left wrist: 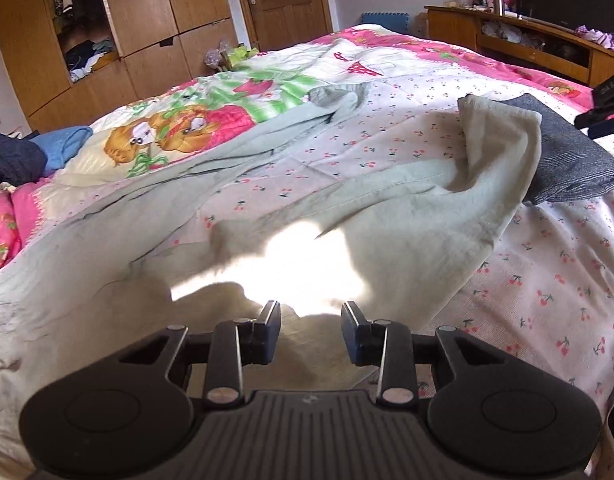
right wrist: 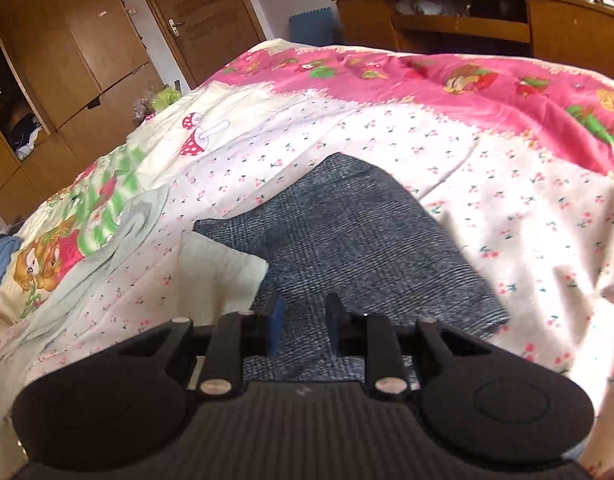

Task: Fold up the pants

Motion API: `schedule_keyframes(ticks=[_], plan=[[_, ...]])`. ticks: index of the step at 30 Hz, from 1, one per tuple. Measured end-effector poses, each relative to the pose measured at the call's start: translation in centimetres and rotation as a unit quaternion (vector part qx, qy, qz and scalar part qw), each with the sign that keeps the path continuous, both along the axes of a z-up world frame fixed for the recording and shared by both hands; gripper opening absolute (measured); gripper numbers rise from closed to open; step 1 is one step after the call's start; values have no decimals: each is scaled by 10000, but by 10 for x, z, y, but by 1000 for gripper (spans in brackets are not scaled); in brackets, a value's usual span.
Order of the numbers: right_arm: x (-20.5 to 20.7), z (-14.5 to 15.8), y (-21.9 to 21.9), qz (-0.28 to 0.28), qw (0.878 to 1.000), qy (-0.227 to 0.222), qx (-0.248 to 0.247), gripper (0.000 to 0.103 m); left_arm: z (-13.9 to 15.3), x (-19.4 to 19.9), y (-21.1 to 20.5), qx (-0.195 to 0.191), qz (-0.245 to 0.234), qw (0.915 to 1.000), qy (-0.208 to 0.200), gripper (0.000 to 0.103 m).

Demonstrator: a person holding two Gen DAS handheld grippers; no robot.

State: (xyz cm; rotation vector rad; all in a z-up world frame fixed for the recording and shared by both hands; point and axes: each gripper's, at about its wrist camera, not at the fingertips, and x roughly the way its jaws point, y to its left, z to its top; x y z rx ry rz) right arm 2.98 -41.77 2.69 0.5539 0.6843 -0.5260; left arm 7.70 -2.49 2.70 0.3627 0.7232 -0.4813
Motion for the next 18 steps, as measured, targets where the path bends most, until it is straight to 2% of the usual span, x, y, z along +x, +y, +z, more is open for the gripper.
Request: schedule_keyframes(ticks=[2,4,5,7,8,10,11,13,14,18], plan=[[-9,11,8,243,9992,-63,-316,26,12,0,18,-120,129,9998,52,48],[-10,23,20,749,9962,-129,-427,26,23,2,36,-136,285,9995,-17,48],[-8,30,30,1097,9928,-196,-439,26,30,5,48,-85,338,9993,-136,48],[7,42,61,1942,9785,-272,-643,27,37,12,70,68,462,9983,-352,50],[19,47,82,2446,9656,-293,-836,29,38,17,82,137,530,9976,-433,53],[45,48,119,3298,9378,-319,-1041,45,39,36,111,271,667,9959,-557,57],[67,45,146,3798,9177,-287,-1131,47,37,49,125,378,731,9948,-607,59],[111,35,189,4465,8856,-169,-1269,47,31,78,149,572,849,9927,-641,62],[141,27,211,4846,8642,-145,-1345,47,27,96,162,703,906,9914,-625,64],[254,-5,279,5774,7984,-171,-1697,52,7,175,211,1264,1160,9830,-648,65]])
